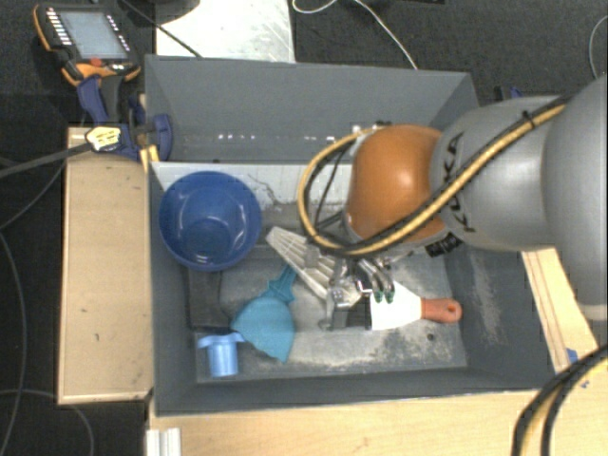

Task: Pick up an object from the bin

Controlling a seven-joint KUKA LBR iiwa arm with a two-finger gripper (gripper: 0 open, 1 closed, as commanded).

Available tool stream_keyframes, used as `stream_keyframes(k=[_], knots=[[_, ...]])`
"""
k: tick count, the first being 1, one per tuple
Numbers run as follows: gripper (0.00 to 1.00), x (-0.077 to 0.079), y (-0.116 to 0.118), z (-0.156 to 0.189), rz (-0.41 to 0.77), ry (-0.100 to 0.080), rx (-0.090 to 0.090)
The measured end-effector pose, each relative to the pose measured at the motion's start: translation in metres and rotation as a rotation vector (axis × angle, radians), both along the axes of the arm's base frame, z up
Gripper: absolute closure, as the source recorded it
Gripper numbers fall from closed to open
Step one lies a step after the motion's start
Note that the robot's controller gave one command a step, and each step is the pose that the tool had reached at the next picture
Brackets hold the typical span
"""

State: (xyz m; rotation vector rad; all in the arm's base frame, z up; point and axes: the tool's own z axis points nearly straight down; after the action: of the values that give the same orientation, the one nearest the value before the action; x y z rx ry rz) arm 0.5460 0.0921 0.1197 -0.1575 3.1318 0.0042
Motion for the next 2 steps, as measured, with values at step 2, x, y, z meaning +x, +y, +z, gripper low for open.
stream_keyframes(k=[2], knots=[[0.0, 0.0168, -0.0623, -0.0183, -0.147, 0.001, -0.002]])
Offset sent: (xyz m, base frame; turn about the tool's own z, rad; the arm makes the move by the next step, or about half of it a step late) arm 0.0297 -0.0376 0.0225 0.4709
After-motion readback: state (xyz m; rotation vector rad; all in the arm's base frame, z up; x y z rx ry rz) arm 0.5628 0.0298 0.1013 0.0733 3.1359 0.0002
